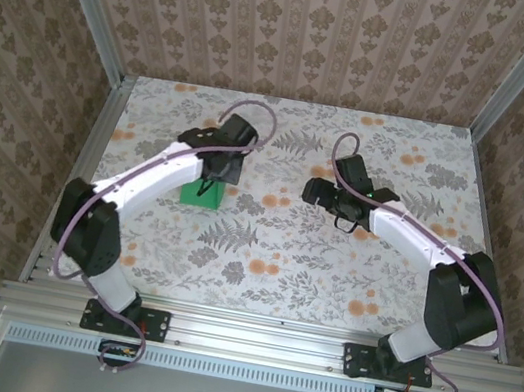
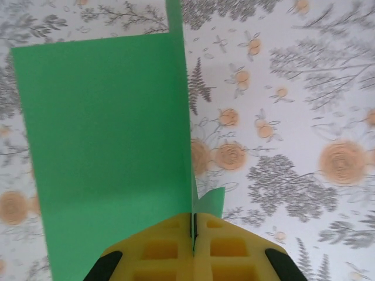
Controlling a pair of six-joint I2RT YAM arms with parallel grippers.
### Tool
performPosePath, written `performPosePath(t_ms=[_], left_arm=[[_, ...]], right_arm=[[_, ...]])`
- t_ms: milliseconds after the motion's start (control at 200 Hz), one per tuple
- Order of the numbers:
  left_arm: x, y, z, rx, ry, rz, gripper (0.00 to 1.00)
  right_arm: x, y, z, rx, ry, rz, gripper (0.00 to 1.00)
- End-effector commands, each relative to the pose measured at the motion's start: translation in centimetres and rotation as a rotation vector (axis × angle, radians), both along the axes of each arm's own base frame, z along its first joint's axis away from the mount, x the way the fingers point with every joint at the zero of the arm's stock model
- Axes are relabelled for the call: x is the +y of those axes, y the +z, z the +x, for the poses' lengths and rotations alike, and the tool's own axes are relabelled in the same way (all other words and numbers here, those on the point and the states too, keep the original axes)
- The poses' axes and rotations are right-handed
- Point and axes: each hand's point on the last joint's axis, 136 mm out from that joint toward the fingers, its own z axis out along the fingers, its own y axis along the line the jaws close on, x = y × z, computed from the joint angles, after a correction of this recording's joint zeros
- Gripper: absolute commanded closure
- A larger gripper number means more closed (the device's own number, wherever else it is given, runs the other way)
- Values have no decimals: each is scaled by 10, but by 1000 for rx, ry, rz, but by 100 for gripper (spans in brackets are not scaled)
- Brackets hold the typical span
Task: Fold a paper plane with a square sheet of paper (pick it up from the middle)
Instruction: Turn over the paper at the center of the table.
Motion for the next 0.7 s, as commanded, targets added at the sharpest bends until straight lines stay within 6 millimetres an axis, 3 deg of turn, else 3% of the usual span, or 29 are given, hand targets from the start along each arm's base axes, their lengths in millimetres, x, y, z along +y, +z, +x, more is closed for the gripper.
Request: performPosePath(t_ms=[0, 250, 470, 695], left_arm=[[10, -13, 1, 19, -15, 266, 96], [-48, -60, 10, 44, -86, 377, 94], [-104, -100, -7, 133, -176, 290, 93], [-135, -115, -19, 194, -217, 174, 85]], right_arm=[[-19, 15, 3, -68, -101, -1, 13], [-41, 23, -5, -103, -174, 28, 13], [-60, 28, -13, -120, -237, 35, 13], [-76, 28, -18, -137, -297, 42, 13]])
